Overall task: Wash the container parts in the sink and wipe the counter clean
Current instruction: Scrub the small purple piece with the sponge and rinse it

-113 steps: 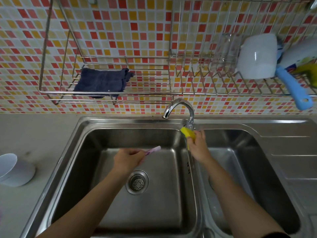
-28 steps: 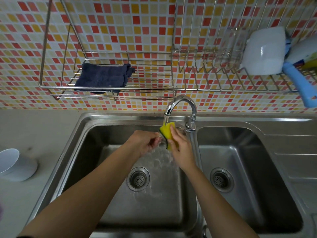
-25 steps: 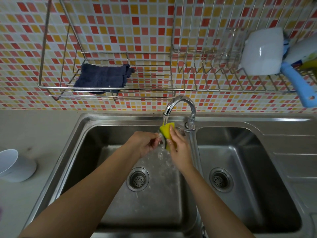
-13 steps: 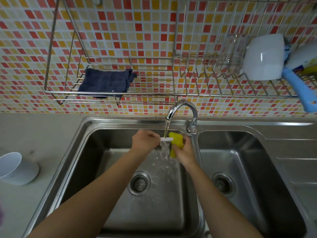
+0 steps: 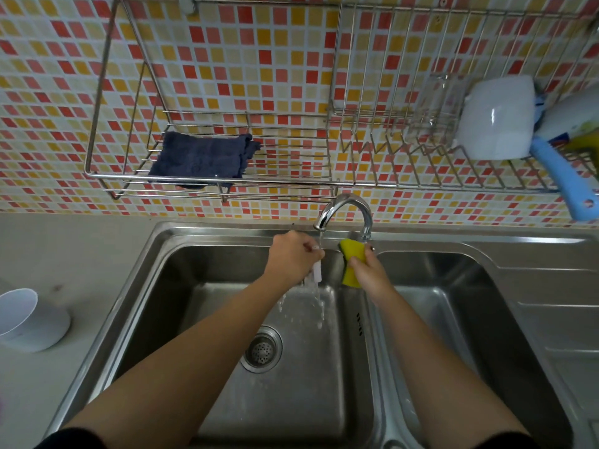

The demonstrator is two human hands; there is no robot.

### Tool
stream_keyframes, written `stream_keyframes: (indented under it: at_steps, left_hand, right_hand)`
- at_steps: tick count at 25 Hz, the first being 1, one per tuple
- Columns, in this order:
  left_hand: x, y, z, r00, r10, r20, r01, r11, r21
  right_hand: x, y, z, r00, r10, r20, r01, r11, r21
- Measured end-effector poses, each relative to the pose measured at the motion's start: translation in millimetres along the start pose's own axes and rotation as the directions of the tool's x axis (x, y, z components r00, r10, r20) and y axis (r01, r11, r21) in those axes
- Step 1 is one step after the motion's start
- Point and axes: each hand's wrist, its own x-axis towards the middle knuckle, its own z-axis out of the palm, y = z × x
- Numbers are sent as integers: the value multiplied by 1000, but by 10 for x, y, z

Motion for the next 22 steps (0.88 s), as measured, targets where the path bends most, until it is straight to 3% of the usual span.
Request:
stream_keyframes:
  at_steps: [3,5,9,13,18,22]
  left_hand:
    - [-3,-56,-27,1000,-8,21,7,999,51]
    - [-36,-97,-59,999,-9,36,5,994,108]
    - [-229,-180,-158,999,-3,53,-8,978,206]
    - [-413,-305,-281,998,12,66,-30,962,273]
    - [-531,-487,-465,999,14,50,-30,948,316]
    - [-587,-568,-628,998,32,53,-46,953,300]
  right_hand:
    - [-97,-42,35,998,-55,4,54,991,125]
    - [-228,25,149,995,-79,66,73,993,90]
    - [-544,144,392,992,-86,89,111,933,-341]
    - [-922,-97,516,953,-301,38,272,790,-549]
    - [-1286,-616,482,869,-490,-71,386,760,-522]
    - [-1734,-1230,351,771,-636,-36,569,712,-412]
